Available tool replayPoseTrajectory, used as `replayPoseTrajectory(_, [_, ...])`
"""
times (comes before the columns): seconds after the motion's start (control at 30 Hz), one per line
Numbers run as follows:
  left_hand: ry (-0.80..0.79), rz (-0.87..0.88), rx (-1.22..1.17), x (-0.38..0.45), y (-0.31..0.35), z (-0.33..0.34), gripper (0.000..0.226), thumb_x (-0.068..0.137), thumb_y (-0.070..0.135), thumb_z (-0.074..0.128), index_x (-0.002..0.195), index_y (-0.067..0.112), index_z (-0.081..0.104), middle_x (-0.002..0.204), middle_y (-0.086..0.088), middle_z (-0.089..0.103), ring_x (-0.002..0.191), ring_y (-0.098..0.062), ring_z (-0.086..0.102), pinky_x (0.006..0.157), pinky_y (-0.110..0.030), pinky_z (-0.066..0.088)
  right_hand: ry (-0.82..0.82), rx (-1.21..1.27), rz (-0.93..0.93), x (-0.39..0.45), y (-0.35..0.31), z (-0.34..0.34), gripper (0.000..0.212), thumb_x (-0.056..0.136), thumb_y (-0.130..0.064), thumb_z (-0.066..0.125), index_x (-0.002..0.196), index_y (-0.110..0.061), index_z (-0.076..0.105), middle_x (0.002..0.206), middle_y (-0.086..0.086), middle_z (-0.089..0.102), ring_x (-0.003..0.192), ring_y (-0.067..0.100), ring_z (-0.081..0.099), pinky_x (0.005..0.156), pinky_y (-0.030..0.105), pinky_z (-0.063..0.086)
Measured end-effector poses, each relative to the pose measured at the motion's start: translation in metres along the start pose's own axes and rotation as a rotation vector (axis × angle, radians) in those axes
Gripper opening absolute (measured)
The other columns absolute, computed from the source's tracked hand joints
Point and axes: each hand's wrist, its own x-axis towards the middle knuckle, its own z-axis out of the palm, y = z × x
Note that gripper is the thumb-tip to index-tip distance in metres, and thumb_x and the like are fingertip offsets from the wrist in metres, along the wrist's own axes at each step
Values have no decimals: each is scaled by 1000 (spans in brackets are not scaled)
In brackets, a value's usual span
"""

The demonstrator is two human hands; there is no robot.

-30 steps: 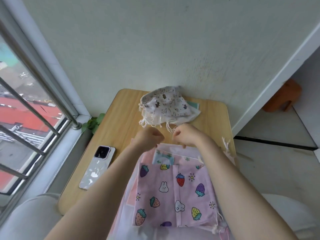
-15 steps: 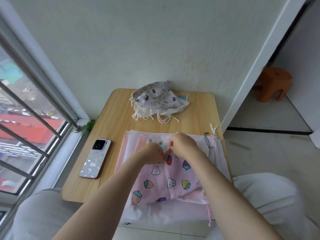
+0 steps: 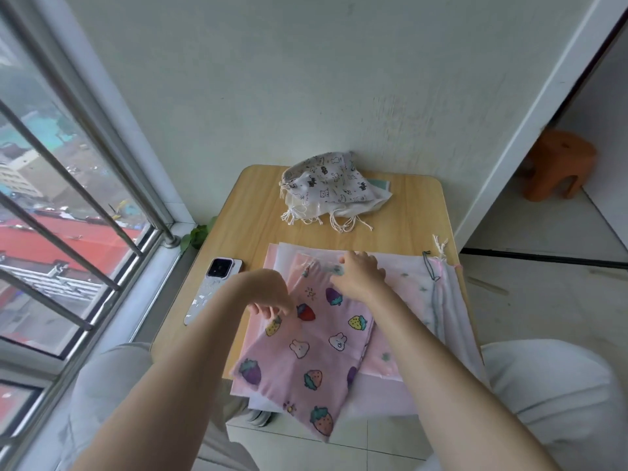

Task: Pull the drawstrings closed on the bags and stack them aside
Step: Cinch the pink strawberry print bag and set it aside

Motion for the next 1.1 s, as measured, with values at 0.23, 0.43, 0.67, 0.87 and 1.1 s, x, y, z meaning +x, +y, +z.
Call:
replayPoseTrajectory(0.23, [81, -9, -357, 8, -12, 9, 41, 96, 40, 53, 110, 3, 65, 92, -7, 70, 74, -18, 65, 71, -28, 54, -114, -108, -107, -6, -25, 18, 28, 93, -25, 54, 120, -20, 56, 129, 7, 54, 125, 29, 42, 101, 43, 33])
replayPoseTrajectory(0.43, [323, 21, -1016, 21, -9, 27, 42, 94, 54, 51, 108, 17, 64, 88, -9, 61, 79, -23, 57, 81, -36, 52, -81, 29, -284, -17, -28, 18, 11, 90, -24, 60, 84, -31, 54, 114, 5, 55, 109, 29, 50, 89, 38, 43])
replayPoseTrajectory(0.67, [375, 205, -1937, 23, -12, 23, 29, 102, 26, 46, 88, 10, 66, 78, -2, 65, 76, -16, 59, 73, -27, 45, -37, 273, -230, -26, -12, 11, 22, 90, -35, 64, 97, -14, 66, 93, -1, 63, 84, 18, 61, 65, 29, 44])
replayPoseTrajectory(0.87, [506, 105, -1428, 22, -16, 27, 17, 96, 16, 58, 103, 6, 70, 87, -6, 69, 81, -20, 65, 78, -32, 54, -16, 396, -188, -22, -1, 11, 12, 93, -30, 62, 95, -20, 67, 84, -9, 61, 81, 13, 58, 67, 26, 45])
replayPoseTrajectory(1.1, [699, -164, -661, 16, 1, 28, 60, 95, 56, 38, 64, 7, 54, 66, -7, 51, 62, -22, 49, 60, -30, 38, 79, 462, -245, -27, -7, 14, 14, 95, -29, 59, 96, -18, 66, 86, -5, 63, 81, 14, 58, 72, 29, 46])
